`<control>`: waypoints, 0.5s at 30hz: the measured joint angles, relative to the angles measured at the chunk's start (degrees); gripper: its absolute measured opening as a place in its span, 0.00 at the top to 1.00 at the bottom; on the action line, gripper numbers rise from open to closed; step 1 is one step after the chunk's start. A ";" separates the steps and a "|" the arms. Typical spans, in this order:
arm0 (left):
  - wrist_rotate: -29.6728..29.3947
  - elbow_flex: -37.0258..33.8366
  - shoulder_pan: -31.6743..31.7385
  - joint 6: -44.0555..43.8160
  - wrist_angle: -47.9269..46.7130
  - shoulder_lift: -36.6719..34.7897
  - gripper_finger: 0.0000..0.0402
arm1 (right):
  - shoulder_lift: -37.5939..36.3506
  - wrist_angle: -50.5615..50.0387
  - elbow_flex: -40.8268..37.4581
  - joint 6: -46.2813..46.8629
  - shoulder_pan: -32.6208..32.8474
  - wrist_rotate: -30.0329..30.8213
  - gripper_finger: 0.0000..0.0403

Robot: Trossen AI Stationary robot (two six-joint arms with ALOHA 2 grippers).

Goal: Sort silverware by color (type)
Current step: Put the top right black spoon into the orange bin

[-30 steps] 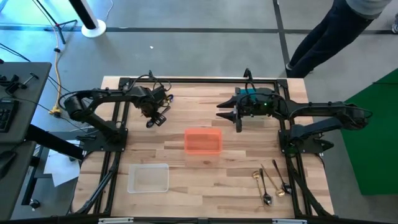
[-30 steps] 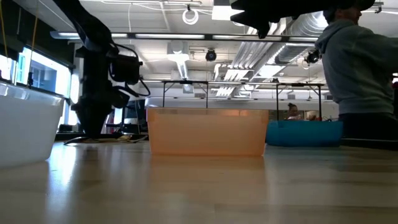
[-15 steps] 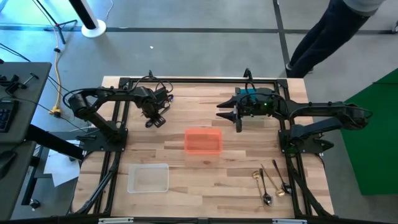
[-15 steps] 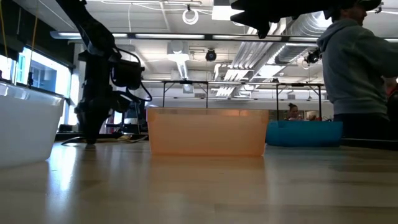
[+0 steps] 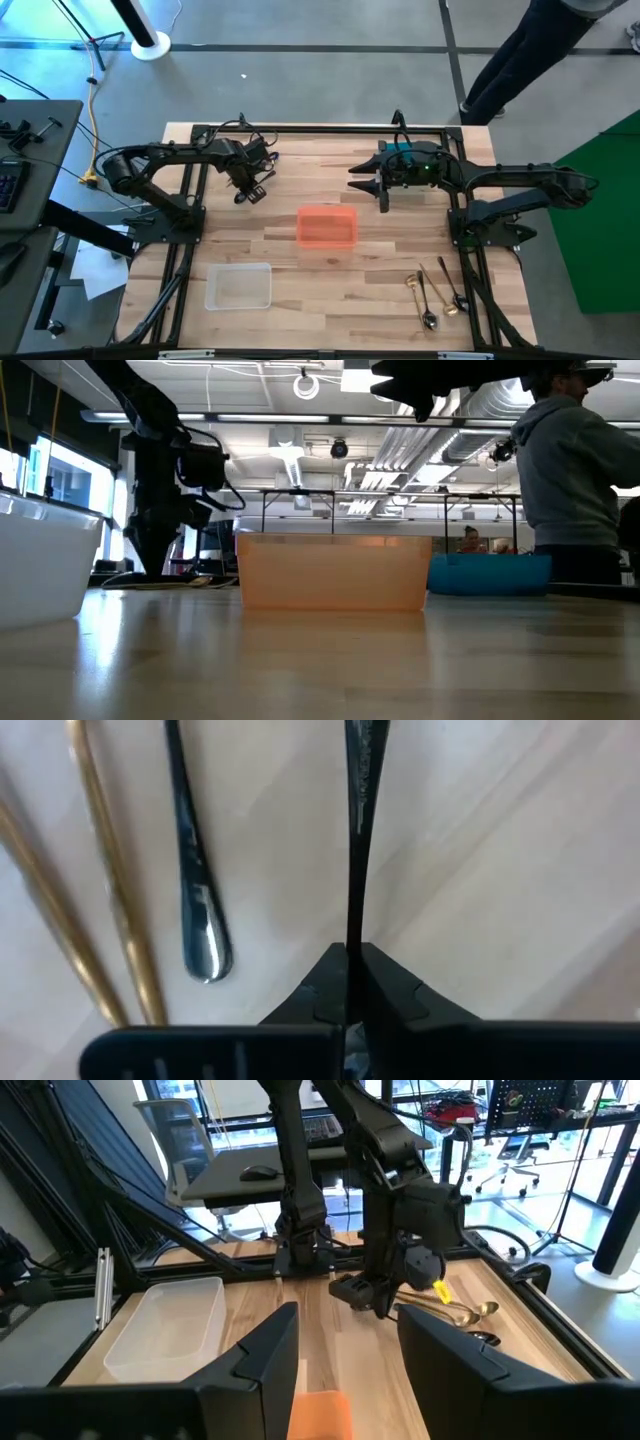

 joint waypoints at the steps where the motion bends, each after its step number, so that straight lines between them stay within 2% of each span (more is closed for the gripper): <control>1: 0.87 0.00 0.01 0.48 -0.19 -0.89 0.99 | 0.00 0.00 0.00 0.00 0.00 0.01 0.61; 9: 11.51 0.00 -0.14 0.54 0.91 -12.20 1.00 | 0.00 0.01 0.00 0.03 0.00 0.11 0.61; 12: 12.92 0.00 -1.25 0.08 4.63 -18.87 1.00 | 0.00 0.12 0.00 1.53 0.00 0.09 0.61; 15: 13.06 0.00 -3.48 -1.15 12.21 -25.67 1.00 | 0.00 0.17 0.00 2.12 0.00 -0.18 0.61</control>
